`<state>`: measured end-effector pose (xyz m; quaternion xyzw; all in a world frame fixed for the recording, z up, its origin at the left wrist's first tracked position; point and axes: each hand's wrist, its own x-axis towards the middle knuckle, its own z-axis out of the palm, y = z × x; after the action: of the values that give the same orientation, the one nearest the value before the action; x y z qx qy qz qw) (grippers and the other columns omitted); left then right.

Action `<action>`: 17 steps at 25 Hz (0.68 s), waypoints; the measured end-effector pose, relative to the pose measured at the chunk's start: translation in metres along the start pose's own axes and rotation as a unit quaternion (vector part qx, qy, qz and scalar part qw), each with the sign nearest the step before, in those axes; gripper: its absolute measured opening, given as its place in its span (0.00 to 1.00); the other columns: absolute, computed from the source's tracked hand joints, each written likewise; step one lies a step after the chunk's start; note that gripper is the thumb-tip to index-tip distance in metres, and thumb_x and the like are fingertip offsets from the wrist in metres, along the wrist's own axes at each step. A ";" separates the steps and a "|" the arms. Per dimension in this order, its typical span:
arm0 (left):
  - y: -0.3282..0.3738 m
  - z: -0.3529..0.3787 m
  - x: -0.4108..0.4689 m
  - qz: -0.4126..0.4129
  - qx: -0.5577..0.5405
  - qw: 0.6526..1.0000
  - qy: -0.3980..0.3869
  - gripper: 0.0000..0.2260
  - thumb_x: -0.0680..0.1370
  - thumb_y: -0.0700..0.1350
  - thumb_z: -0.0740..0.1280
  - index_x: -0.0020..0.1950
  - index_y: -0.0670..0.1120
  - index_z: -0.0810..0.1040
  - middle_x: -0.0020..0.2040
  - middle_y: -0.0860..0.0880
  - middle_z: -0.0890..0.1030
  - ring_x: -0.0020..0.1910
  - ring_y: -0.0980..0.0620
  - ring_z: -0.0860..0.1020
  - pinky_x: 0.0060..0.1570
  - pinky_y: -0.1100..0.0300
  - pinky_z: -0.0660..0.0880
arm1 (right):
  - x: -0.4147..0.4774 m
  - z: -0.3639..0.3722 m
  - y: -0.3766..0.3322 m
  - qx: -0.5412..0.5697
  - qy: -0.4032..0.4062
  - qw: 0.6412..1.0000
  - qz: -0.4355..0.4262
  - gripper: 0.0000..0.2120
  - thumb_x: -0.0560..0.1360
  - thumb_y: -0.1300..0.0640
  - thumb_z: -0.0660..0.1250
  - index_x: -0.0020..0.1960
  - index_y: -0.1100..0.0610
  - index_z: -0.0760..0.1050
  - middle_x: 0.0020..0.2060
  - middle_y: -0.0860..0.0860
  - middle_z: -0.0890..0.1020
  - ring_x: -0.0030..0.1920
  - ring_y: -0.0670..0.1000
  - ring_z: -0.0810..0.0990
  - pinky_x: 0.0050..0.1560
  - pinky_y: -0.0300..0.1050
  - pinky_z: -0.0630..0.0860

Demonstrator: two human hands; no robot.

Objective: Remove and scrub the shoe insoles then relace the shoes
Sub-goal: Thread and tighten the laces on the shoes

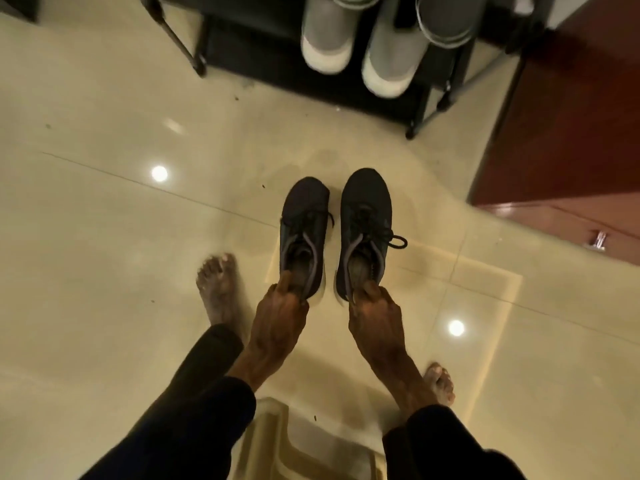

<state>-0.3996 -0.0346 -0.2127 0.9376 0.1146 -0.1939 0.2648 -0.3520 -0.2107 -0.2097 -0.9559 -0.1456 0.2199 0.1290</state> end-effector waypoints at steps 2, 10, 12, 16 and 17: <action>-0.025 -0.039 0.013 -0.018 0.037 0.999 0.023 0.07 0.77 0.43 0.72 0.54 0.43 0.81 0.59 0.42 0.79 0.46 0.42 0.82 0.45 0.50 0.81 | 0.023 -0.027 -0.039 0.007 0.020 1.000 -0.003 0.15 0.62 0.71 0.79 0.47 0.63 0.82 0.48 0.58 0.82 0.37 0.60 0.82 0.29 0.51 0.81; -0.085 -0.235 0.100 0.060 0.024 0.993 0.094 0.07 0.71 0.33 0.77 0.47 0.37 0.83 0.53 0.39 0.79 0.38 0.42 0.81 0.33 0.51 0.82 | 0.125 -0.097 -0.174 0.008 0.070 0.997 -0.024 0.13 0.60 0.67 0.79 0.43 0.60 0.81 0.46 0.57 0.81 0.36 0.59 0.81 0.27 0.50 0.79; -0.101 -0.261 0.113 0.067 0.030 0.991 0.110 0.05 0.73 0.34 0.76 0.47 0.36 0.83 0.51 0.40 0.78 0.38 0.43 0.80 0.34 0.51 0.81 | 0.135 -0.105 -0.199 0.016 0.082 0.996 -0.027 0.14 0.60 0.65 0.80 0.43 0.60 0.81 0.47 0.57 0.82 0.36 0.58 0.81 0.27 0.48 0.79; -0.113 -0.289 0.132 0.095 0.025 0.987 0.128 0.06 0.74 0.34 0.75 0.49 0.34 0.82 0.51 0.39 0.78 0.38 0.43 0.80 0.37 0.50 0.82 | 0.146 -0.120 -0.242 0.048 0.110 0.993 -0.016 0.15 0.63 0.63 0.81 0.47 0.60 0.82 0.47 0.57 0.83 0.37 0.56 0.82 0.29 0.46 0.80; -0.115 -0.293 0.140 0.098 0.023 0.986 0.133 0.06 0.75 0.35 0.75 0.49 0.34 0.82 0.51 0.39 0.78 0.38 0.43 0.80 0.37 0.50 0.82 | 0.157 -0.124 -0.249 0.051 0.119 0.992 -0.010 0.14 0.64 0.64 0.81 0.47 0.61 0.82 0.48 0.57 0.83 0.38 0.56 0.82 0.29 0.46 0.80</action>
<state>-0.2216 0.2357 -0.0945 0.9677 0.0520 -0.0435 0.2429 -0.2153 0.0493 -0.0847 -0.9659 -0.1272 0.1109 0.1962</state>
